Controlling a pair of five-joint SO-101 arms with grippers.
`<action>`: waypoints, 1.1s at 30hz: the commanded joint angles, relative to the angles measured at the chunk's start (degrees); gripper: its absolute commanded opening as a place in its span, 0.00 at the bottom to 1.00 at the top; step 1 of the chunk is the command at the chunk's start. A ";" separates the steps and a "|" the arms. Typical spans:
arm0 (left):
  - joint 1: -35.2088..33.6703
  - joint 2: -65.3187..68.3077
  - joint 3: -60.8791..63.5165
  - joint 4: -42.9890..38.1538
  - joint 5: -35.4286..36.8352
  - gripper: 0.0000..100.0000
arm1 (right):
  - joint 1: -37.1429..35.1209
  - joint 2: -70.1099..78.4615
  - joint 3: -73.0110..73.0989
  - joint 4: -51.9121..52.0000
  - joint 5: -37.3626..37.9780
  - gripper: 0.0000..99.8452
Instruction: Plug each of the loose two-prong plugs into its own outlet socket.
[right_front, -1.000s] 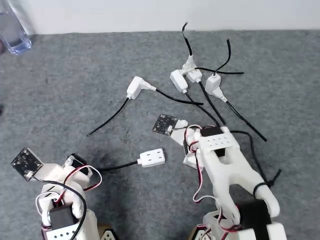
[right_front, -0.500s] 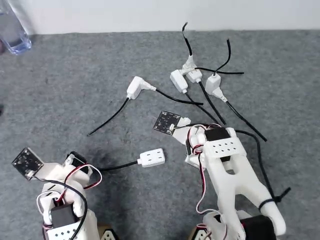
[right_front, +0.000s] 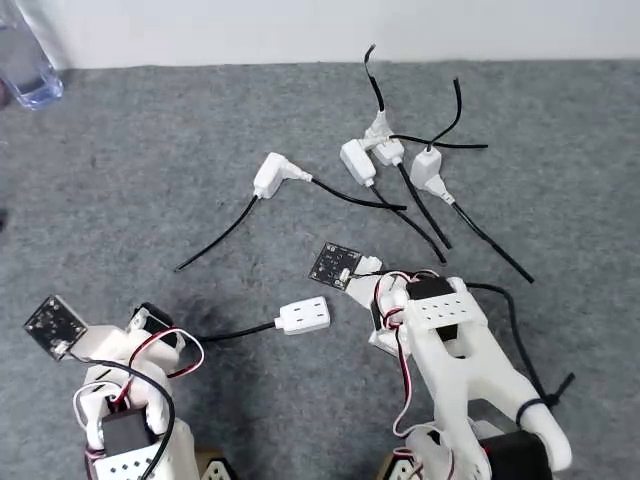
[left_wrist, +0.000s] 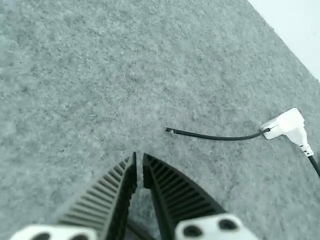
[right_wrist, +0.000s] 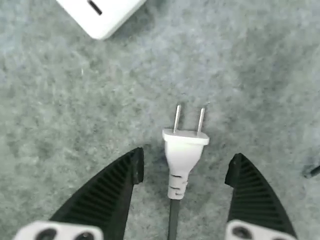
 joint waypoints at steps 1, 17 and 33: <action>-0.26 -0.53 -0.22 -1.58 -0.44 0.02 | -0.31 -0.75 -0.62 -2.15 -0.35 0.25; -0.26 -0.53 -0.22 -1.58 -0.44 0.02 | 0.92 12.26 -8.97 -0.04 -1.76 0.25; -0.35 -0.53 -0.22 -1.58 -0.44 0.02 | 0.92 12.70 -9.49 0.22 -3.96 0.10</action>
